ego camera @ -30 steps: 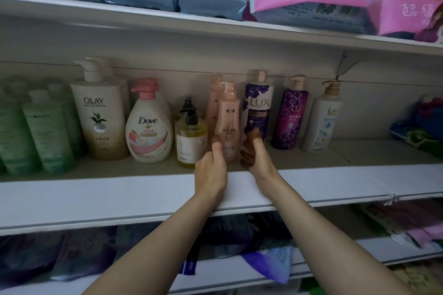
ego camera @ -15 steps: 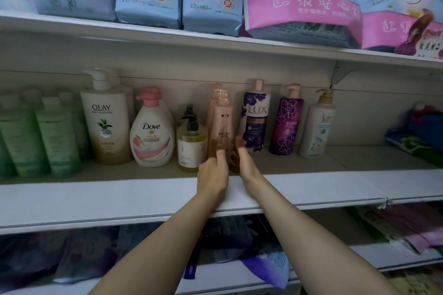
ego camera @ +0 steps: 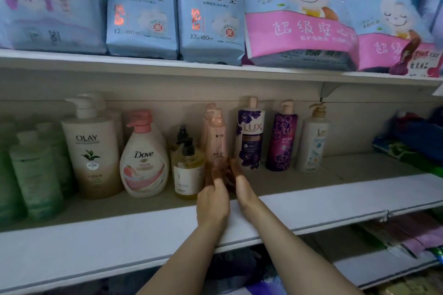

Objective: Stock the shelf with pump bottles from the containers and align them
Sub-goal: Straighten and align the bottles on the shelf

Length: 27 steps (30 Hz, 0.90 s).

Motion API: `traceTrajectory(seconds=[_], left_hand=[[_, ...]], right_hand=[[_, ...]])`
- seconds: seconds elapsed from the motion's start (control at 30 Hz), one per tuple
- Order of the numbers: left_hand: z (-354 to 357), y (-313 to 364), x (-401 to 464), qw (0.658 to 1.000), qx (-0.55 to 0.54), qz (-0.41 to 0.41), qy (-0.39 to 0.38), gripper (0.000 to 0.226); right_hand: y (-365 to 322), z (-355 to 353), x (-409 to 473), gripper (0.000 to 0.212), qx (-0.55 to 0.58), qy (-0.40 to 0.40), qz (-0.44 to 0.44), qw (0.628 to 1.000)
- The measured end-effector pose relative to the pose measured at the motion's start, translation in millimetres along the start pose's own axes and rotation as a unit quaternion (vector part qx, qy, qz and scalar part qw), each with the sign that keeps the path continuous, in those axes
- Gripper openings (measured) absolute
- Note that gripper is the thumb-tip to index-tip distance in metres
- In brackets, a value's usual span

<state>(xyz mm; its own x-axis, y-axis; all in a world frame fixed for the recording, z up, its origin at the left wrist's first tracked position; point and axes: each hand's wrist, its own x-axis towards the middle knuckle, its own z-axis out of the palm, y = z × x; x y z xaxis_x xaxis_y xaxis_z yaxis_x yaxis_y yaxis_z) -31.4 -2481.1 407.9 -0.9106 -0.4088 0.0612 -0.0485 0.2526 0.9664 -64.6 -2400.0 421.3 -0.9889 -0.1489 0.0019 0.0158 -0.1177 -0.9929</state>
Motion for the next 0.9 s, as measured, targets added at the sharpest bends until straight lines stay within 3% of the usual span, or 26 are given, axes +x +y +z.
traceTrajectory(seconds=[0.23, 0.37, 0.53, 0.8, 0.9], left_hand=[[-5.0, 0.1, 0.3, 0.999, 0.015, 0.028, 0.007, 0.059], [-3.8, -1.4, 1.4, 0.999, 0.011, 0.030, 0.007, 0.066], [-0.8, -4.2, -0.2, 0.999, 0.024, 0.028, 0.005, 0.072], [1.7, 1.4, -4.3, 0.994, 0.108, 0.001, -0.004, 0.081], [4.0, 7.4, -8.8, 0.993, 0.117, -0.021, -0.003, 0.080]], right_hand=[[11.4, -8.7, 1.3, 0.048, 0.048, 0.107, -0.072, 0.990], [12.2, -4.9, -0.3, 0.043, 0.015, 0.087, -0.082, 0.993], [16.5, -3.6, -1.4, 0.068, -0.009, 0.080, -0.089, 0.993], [14.1, -4.6, -4.8, 0.057, -0.035, 0.038, -0.076, 0.996], [14.1, -6.9, -3.1, 0.042, -0.066, 0.006, -0.055, 0.996]])
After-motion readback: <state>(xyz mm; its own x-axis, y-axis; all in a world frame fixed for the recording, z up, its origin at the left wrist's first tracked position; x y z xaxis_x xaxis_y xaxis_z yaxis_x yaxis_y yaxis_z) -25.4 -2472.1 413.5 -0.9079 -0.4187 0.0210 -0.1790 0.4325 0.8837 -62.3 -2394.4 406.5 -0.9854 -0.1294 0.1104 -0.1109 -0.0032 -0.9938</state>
